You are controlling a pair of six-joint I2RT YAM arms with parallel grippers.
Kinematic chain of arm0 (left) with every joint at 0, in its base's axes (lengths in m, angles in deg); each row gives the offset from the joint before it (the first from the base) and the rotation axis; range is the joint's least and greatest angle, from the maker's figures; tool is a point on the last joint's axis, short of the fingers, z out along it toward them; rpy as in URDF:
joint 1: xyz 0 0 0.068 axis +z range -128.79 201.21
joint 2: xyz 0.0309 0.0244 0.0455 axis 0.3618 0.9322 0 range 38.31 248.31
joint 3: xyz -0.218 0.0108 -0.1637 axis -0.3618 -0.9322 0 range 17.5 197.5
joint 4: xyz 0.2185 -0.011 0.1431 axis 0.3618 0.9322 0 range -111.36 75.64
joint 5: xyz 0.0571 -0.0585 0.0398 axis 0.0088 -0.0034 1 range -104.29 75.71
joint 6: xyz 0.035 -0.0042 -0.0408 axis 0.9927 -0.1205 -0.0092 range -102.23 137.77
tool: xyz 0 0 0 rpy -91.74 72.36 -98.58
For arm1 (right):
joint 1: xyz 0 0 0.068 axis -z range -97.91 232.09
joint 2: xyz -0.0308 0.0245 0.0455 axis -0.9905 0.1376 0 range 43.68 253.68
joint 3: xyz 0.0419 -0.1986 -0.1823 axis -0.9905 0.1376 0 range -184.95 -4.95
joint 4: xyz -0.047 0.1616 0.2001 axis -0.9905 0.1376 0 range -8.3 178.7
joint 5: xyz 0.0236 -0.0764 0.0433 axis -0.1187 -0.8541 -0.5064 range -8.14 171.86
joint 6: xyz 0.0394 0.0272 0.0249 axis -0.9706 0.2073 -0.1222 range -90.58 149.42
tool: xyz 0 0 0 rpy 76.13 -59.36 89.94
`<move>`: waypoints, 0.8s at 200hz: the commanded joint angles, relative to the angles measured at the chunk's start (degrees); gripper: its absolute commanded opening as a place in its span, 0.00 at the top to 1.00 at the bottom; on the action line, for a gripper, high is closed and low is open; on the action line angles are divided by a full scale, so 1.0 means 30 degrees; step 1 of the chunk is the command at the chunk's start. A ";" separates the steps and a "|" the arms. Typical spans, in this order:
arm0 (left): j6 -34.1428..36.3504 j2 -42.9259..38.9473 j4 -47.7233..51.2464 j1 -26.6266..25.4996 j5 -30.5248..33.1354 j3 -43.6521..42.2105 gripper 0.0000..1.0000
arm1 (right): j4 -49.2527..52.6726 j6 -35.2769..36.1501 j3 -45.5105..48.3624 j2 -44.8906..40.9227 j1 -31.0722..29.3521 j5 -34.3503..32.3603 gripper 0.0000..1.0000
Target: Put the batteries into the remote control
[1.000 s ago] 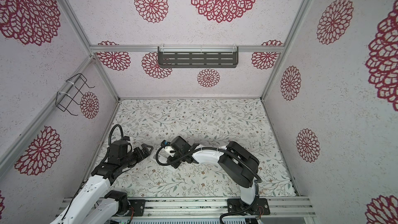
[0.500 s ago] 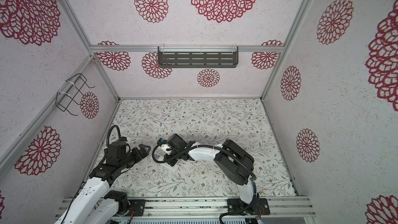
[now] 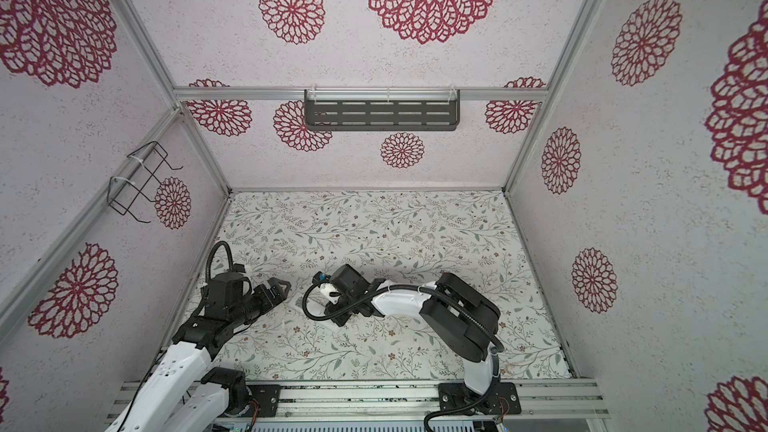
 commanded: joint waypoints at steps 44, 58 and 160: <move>0.0072 -0.0176 0.0071 0.0193 0.0369 0.0314 0.02 | 0.4075 0.1351 -0.1306 0.1452 -0.1159 -0.1591 0.84; 0.0075 -0.0274 0.0159 0.0193 0.0492 0.0343 0.03 | 0.4690 0.1402 -0.1504 0.1806 -0.1198 -0.1948 0.84; 0.0075 -0.0682 0.0314 0.0515 0.0700 0.0345 0.03 | 0.7583 0.0914 0.0018 0.2755 -0.1917 -0.3746 0.86</move>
